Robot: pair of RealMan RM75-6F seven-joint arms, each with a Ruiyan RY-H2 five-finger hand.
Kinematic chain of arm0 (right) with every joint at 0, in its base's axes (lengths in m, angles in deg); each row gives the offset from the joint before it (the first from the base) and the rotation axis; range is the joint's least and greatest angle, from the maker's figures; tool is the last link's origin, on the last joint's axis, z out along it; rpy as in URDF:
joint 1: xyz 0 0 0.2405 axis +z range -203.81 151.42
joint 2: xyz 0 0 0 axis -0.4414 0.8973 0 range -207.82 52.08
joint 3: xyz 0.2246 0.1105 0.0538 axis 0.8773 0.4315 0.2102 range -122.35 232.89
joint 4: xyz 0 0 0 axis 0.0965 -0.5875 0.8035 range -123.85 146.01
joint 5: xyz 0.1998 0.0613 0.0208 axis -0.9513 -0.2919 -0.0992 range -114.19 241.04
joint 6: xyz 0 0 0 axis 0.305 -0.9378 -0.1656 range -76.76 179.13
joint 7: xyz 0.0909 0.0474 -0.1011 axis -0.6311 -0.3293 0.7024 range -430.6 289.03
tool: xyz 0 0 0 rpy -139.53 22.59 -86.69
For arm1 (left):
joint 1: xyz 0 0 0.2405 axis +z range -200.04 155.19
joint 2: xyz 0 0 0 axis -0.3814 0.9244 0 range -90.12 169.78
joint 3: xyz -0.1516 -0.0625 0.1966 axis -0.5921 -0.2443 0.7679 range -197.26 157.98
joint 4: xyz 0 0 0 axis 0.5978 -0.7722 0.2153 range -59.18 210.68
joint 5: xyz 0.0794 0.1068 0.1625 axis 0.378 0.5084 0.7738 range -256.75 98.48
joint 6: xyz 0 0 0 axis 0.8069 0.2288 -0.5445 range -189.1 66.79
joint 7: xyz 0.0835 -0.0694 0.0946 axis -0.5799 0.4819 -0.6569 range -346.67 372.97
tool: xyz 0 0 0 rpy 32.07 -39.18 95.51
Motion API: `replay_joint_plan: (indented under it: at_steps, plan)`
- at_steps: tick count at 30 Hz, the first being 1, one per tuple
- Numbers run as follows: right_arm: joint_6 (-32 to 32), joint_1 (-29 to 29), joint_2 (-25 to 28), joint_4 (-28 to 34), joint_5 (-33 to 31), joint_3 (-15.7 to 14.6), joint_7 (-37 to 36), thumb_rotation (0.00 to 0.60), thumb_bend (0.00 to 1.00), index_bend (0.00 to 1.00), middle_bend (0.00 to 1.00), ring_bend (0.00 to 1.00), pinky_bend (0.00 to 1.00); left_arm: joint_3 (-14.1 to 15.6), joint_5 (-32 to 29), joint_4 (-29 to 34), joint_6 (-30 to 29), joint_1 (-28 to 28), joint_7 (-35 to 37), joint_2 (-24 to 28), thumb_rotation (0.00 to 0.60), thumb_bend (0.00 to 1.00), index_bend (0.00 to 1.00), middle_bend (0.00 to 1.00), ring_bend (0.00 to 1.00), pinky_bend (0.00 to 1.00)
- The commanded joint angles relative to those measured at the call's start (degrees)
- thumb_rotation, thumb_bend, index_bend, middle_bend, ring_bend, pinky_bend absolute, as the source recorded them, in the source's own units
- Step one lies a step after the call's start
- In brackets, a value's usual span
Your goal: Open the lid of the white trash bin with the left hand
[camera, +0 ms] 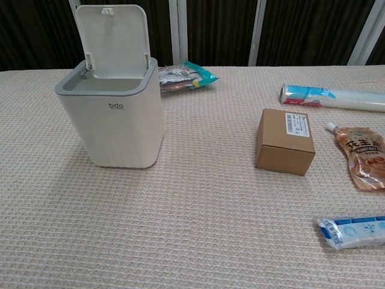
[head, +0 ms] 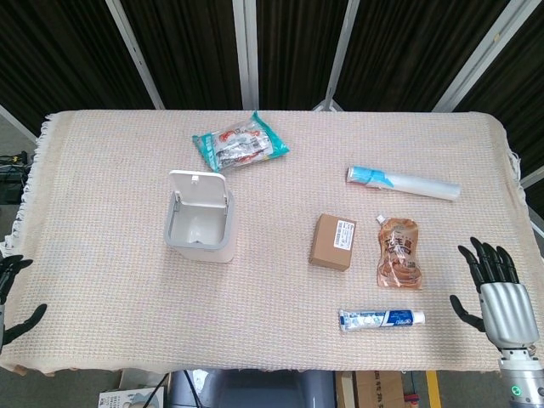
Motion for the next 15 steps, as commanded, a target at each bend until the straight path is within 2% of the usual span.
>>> replay_joint_plan:
  at_steps: [1, 15]
  plan:
    - [0.2, 0.1, -0.2, -0.1, -0.1, 0.0, 0.0, 0.6, 0.3, 0.12, 0.01, 0.03, 0.02, -0.6, -0.2, -0.1, 0.0, 0.4, 0.4, 0.4, 0.6, 0.26, 0.26, 0.21, 0.12, 0.05]
    - [0.5, 0.2, -0.6, -0.5, -0.4, 0.0, 0.6, 0.6, 0.3, 0.12, 0.01, 0.03, 0.02, -1.6, 0.7, 0.3, 2.0, 1.5, 0.4, 0.6, 0.6, 0.26, 0.26, 0.21, 0.12, 0.05]
